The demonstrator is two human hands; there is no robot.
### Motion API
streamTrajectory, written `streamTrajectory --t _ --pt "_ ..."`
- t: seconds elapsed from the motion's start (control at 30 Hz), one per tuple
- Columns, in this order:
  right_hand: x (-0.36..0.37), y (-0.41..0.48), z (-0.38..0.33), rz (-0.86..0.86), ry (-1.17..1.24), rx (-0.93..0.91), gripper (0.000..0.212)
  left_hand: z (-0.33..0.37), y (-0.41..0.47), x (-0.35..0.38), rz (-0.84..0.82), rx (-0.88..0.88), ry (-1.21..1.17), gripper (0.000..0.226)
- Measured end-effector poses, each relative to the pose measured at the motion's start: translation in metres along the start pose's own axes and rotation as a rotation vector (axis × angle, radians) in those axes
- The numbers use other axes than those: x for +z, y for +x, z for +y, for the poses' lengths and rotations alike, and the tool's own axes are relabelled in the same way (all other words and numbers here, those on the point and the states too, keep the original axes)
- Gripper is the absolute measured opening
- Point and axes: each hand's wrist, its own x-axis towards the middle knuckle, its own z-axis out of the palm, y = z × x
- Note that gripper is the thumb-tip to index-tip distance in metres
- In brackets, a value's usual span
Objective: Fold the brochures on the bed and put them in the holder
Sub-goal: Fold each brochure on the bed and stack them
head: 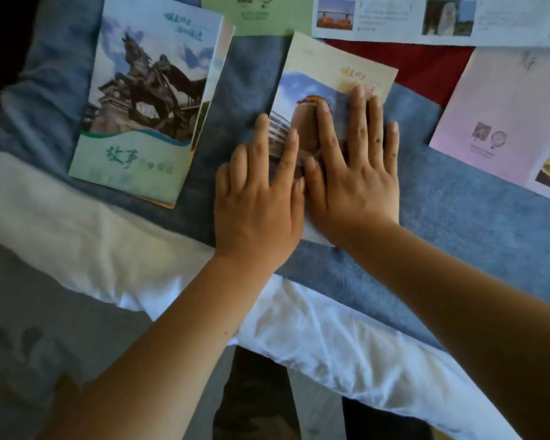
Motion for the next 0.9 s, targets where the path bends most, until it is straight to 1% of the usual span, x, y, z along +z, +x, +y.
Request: streamTrajectory --t 0.23,0.43,0.57,0.73,0.83,0.9 --pt "-0.001 0.001 0.000 0.000 -0.005 -0.002 0.065 0.003 -0.003 0.016 0.063 -0.004 -0.021 0.058" --pt "-0.003 0.002 0.001 -0.011 0.040 -0.001 0.062 0.000 -0.001 0.018 -0.003 0.025 -0.015 0.067" --pt "-0.006 0.003 0.001 -0.020 0.067 0.004 0.060 0.009 -0.002 0.014 -0.040 0.004 -0.009 0.068" --pt "-0.015 0.005 0.007 0.049 0.230 0.027 0.052 0.037 -0.011 0.011 -0.083 -0.065 -0.030 0.072" --pt "-0.022 0.012 0.018 0.103 0.364 0.020 0.049 0.050 -0.015 0.009 -0.126 -0.126 -0.066 0.084" --pt "-0.028 0.016 0.026 0.124 0.391 -0.024 0.046 0.058 -0.015 0.007 -0.149 -0.166 -0.101 0.103"
